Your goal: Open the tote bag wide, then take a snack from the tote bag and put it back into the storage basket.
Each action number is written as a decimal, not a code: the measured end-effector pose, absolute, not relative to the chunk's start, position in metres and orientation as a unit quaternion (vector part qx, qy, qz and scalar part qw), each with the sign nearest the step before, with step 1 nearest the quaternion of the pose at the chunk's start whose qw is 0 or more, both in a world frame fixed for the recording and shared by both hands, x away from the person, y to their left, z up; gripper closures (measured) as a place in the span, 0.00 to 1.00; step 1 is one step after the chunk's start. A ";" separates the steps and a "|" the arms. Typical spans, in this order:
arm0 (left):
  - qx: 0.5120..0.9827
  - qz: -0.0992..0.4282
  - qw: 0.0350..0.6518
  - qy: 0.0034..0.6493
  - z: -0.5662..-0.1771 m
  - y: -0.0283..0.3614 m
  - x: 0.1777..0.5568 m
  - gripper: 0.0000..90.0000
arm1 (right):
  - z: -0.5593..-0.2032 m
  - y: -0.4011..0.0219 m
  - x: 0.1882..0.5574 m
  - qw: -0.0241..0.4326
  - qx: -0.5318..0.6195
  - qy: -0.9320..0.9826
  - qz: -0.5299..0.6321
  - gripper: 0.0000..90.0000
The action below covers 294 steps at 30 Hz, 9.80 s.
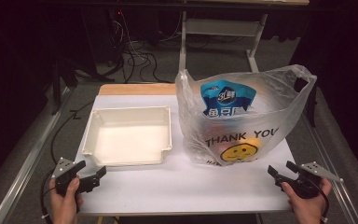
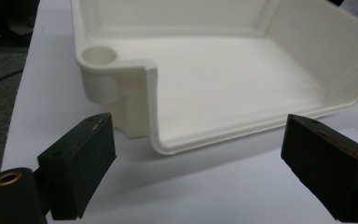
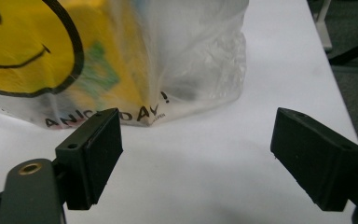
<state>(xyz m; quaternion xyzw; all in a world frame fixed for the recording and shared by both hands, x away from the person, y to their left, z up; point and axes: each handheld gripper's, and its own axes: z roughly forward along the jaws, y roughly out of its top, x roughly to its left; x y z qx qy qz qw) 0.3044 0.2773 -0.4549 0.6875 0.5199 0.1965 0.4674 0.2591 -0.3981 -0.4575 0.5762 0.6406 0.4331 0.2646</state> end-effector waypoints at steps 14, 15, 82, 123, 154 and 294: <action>0.681 0.228 0.499 0.484 -0.424 0.236 0.296 0.14 | -0.434 -0.392 0.257 0.290 0.565 0.634 0.442 0.19; 0.685 0.228 0.498 0.480 -0.423 0.233 0.297 0.15 | -0.431 -0.391 0.258 0.289 0.565 0.633 0.443 0.19; 0.690 0.204 0.603 0.346 -0.344 0.021 0.340 0.32 | -0.360 -0.386 0.317 0.245 0.479 0.636 0.553 0.91; 0.684 0.163 0.630 0.331 -0.313 0.005 0.362 0.80 | -0.394 -0.359 0.300 0.246 0.452 0.694 0.503 1.00; 0.693 0.126 0.623 0.340 -0.312 -0.023 0.387 0.63 | -0.410 -0.345 0.298 0.233 0.436 0.725 0.480 1.00; 0.744 0.179 0.464 0.447 -0.402 -0.025 0.383 0.38 | -0.452 -0.395 0.332 0.199 0.584 0.665 0.421 0.96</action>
